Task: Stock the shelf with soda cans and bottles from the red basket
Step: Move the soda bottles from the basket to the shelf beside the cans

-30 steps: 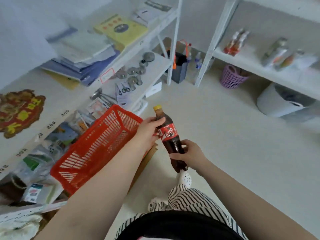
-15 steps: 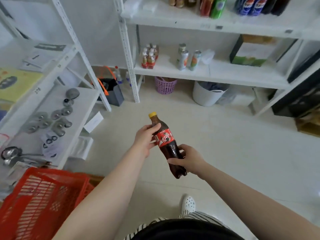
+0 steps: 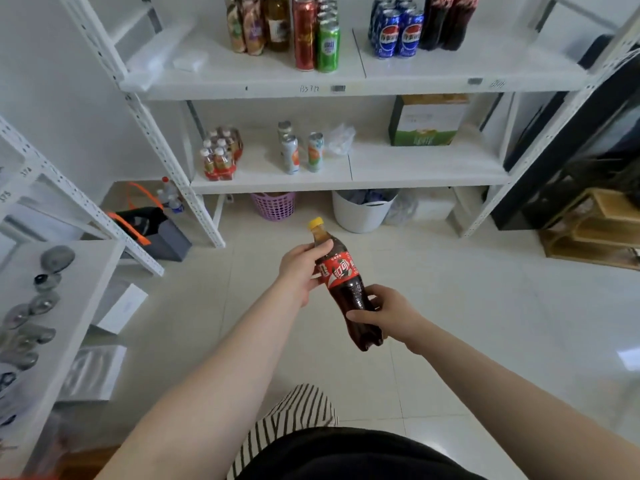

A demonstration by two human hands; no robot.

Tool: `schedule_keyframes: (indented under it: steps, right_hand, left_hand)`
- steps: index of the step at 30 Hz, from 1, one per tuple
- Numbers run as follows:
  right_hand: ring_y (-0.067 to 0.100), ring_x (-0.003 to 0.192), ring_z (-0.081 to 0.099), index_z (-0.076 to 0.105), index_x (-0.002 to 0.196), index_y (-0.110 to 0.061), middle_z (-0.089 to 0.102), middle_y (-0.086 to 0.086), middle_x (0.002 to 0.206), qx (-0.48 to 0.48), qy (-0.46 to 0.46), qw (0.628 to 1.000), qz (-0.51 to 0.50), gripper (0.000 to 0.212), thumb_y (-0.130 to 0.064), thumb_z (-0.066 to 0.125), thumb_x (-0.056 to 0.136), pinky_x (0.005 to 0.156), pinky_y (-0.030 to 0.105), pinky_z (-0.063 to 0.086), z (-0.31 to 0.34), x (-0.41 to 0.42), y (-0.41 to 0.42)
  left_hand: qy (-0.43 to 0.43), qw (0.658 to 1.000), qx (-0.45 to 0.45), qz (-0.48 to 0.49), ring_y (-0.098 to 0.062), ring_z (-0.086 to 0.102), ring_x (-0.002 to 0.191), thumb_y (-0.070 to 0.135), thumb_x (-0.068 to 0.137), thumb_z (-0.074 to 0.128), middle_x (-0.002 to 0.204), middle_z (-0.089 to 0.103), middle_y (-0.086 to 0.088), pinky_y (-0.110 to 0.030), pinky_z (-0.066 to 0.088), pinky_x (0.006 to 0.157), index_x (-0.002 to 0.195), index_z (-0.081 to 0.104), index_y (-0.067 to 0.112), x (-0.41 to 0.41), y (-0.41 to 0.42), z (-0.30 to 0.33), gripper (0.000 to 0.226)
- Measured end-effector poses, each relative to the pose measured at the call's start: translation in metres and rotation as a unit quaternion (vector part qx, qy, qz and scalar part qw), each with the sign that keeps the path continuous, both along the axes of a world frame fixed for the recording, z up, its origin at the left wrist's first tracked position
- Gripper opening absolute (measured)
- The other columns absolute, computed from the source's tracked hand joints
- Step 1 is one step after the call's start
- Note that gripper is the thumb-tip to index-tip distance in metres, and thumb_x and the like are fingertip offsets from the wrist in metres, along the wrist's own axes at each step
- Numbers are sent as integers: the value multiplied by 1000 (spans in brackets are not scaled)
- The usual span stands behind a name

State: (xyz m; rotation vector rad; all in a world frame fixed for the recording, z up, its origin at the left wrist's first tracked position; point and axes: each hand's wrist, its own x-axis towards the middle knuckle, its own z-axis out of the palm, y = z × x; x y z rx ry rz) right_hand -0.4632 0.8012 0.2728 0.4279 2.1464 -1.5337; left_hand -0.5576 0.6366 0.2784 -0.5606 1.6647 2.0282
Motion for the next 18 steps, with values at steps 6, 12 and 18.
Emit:
schedule_keyframes:
  steps: [6,12,18]
  right_hand:
    - [22,71,67,57,115,-16,68,12,99,-6,-3,999,-32,48,-24,80,74,43,22,44,-15,-60,37]
    - [20,64,67,58,113,-15,70,10,93,0,-2,997,-75,47,-22,81,72,43,23,45,-17,-144,82]
    - [15,61,67,58,110,-15,70,8,91,-5,24,990,-140,44,-19,80,72,43,21,46,-4,-218,128]
  left_hand:
    - [-10,999,-10,-38,-19,67,88,25,75,78,96,70,-4,-31,54,64,110,63,12,-71,45,-5,40]
    - [1,996,-5,-90,-18,67,86,23,74,79,92,71,-3,-31,54,67,98,65,15,-166,97,-4,29]
    - [37,987,-8,-155,-17,66,92,25,72,81,99,70,-1,-29,53,68,103,63,19,-255,160,17,36]
